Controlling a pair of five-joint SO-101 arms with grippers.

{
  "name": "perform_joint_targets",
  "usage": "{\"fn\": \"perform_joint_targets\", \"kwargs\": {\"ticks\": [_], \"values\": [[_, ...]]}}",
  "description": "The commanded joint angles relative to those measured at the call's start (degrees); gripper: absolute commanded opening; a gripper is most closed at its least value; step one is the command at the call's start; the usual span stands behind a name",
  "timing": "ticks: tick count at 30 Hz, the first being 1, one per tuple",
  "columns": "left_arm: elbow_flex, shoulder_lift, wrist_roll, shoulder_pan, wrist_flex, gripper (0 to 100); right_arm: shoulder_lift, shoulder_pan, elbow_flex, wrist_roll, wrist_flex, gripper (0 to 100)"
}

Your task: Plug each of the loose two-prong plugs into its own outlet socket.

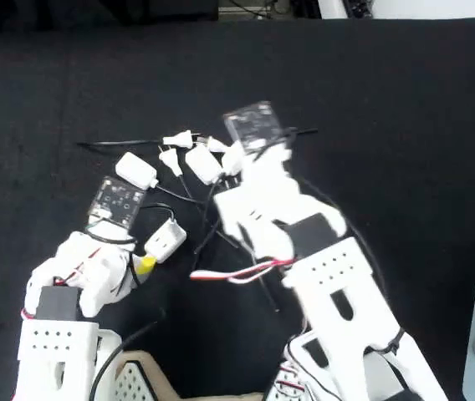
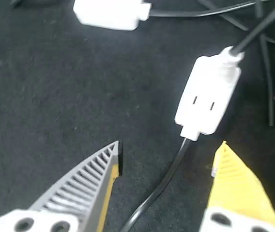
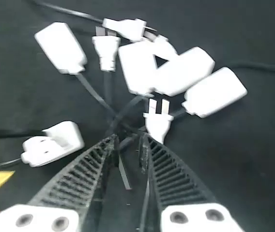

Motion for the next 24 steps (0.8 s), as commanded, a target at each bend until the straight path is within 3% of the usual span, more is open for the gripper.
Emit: {"fn": "perform_joint_targets", "kwargs": {"ticks": [1, 8, 24], "values": [[-3.2, 0.1, -1.8, 3.0, 0.3, 31, -1.5, 3.4, 3.8, -0.5, -6.1, 7.4], [-3.2, 3.9, -1.7, 6.4, -4.1, 31, -1.5, 3.7, 9.4, -0.5, -13.8, 7.1], [-20.6, 53.3, -1.9, 8.2, -21.3, 31, -1.5, 7.5, 9.7, -2.5, -14.2, 7.4]]}}
